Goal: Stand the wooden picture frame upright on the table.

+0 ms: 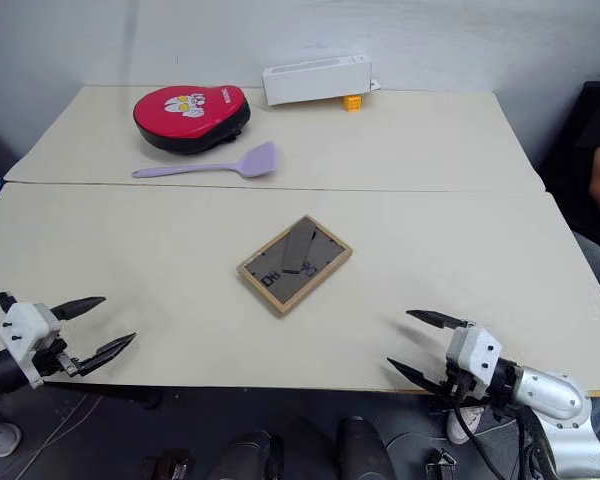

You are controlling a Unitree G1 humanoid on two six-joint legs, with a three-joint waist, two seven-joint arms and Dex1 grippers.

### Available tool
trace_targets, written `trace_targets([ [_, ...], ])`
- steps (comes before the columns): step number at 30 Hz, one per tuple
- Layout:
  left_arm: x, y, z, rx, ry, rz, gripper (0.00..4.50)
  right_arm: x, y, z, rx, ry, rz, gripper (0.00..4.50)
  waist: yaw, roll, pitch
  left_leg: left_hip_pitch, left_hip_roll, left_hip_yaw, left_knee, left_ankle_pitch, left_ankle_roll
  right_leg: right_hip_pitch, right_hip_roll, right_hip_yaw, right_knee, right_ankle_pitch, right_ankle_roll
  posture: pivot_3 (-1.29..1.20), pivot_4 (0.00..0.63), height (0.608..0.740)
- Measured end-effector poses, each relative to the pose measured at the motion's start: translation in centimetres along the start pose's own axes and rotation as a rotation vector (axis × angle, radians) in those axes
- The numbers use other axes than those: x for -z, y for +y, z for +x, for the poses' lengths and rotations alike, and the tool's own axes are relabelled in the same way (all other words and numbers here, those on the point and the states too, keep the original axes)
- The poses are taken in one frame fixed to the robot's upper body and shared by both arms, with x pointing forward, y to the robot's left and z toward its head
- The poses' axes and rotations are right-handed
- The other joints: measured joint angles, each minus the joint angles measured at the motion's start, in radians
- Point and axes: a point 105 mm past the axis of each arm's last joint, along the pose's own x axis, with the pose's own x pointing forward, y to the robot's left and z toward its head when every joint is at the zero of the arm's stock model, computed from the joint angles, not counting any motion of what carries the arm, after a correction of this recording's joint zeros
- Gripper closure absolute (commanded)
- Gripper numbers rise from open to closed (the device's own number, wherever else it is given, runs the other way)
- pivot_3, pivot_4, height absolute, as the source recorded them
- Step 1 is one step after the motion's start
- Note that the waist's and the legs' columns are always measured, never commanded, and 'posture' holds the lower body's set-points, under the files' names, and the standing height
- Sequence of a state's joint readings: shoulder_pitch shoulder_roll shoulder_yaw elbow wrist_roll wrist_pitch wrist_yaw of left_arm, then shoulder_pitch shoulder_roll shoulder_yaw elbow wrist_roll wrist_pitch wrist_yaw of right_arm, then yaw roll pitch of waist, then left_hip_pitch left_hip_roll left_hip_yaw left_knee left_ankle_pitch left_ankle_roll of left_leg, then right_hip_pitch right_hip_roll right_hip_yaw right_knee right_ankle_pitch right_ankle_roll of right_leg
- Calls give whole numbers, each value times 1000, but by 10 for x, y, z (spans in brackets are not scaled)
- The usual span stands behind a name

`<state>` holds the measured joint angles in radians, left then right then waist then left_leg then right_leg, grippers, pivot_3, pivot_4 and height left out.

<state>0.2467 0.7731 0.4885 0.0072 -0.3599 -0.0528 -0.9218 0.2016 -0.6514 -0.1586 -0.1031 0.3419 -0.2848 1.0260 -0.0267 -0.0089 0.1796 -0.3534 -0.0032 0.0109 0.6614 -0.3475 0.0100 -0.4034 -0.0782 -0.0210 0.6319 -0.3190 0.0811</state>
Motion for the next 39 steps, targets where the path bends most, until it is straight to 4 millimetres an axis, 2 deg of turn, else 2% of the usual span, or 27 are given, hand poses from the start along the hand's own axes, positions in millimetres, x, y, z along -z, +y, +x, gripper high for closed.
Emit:
trace_targets([
  [4, -4, -2, 4, 20, -12, -27, 0, -1, -2, 3, 18, -8, -2, 40, 0, 0, 0, 0, 0, 0, 0, 0, 0, 1, 0, 0, 0, 0, 0, 0, 150, 740],
  [7, -22, -5, 27, 103, -31, -59, 0, -10, -1, 22, 12, -48, 40, 40, 5, 0, 0, 0, 0, -2, 1, 1, 0, 2, 0, -2, 0, 0, 0, 0, 150, 740],
  [8, -30, -6, 34, 130, -46, -54, 0, -14, -1, 28, 3, -60, 45, 213, 5, 0, 0, 0, 0, -3, 1, 1, -1, 2, 0, -2, 0, 0, 0, 0, 150, 740],
  [10, -49, -4, 54, 168, -85, -38, 380, -22, -2, 41, -6, -75, 52, 564, 9, 0, 0, 0, 0, -3, 1, 1, -1, 2, 0, -2, 0, 0, 0, 0, 150, 740],
  [12, -68, -1, 79, 174, -119, 5, 888, -26, -6, 57, -4, -82, 56, 1304, 12, 0, 0, 0, -1, -3, 2, 4, -6, 2, 0, -3, 1, 0, 1, 0, 150, 740],
  [13, -77, 4, 97, 157, -135, 18, 1166, -27, -8, 67, 4, -74, 54, 1621, 17, 0, 0, 0, -1, -3, 2, 4, -7, 2, 0, -3, 1, 1, 1, 0, 150, 740],
  [16, -95, 9, 138, 123, -169, 37, 2120, -37, -10, 93, 0, -78, 24, 2701, 24, 0, 0, -4, -2, -1, 5, 5, -7, -3, 2, -2, 7, 1, 2, 0, 150, 740],
  [19, -99, 8, 168, 118, -158, 43, 3126, -29, -14, 108, 18, -18, 6, 3840, 22, -1, -1, -11, -2, 2, 7, 5, -7, -11, 3, -2, 10, 1, 3, 0, 150, 740],
  [21, -97, 6, 181, 121, -146, 41, 3678, -22, -17, 115, 41, 17, 10, 4457, 22, -1, -1, -17, -2, 2, 11, 5, -7, -15, 3, -3, 11, 2, 3, 0, 150, 740],
  [23, -94, 0, 191, 144, -130, 42, 4287, -20, -21, 121, 65, 35, 9, 4500, 22, -1, -1, -19, -2, 2, 15, 5, -7, -16, 3, -3, 13, 2, 3, 0, 150, 740],
  [24, -93, -6, 198, 166, -125, 47, 4450, -20, -25, 124, 79, 44, 1, 4500, 24, -1, -1, -19, -2, 2, 17, 5, -6, -16, 3, -3, 14, 2, 3, 0, 150, 740],
  [28, -87, -23, 206, 222, -114, 53, 4450, -25, -30, 128, 90, 47, -23, 4500, 24, -1, -1, -18, -2, 2, 20, 5, -6, -14, 3, -3, 13, 2, 4, 0, 150, 740],
  [32, -80, -47, 199, 320, -131, 33, 4450, -22, -31, 128, 102, 63, 0, 4500, 22, -1, -1, -18, -1, 1, 20, 5, -6, -15, 3, -2, 16, 2, 4, 0, 150, 740],
  [39, -75, -74, 181, 395, -136, -2, 4450, -18, -36, 124, 103, 89, 1, 4500, 24, -1, -1, -18, -1, 1, 20, 4, -5, -14, 2, -2, 14, 2, 4, 0, 150, 740],
])
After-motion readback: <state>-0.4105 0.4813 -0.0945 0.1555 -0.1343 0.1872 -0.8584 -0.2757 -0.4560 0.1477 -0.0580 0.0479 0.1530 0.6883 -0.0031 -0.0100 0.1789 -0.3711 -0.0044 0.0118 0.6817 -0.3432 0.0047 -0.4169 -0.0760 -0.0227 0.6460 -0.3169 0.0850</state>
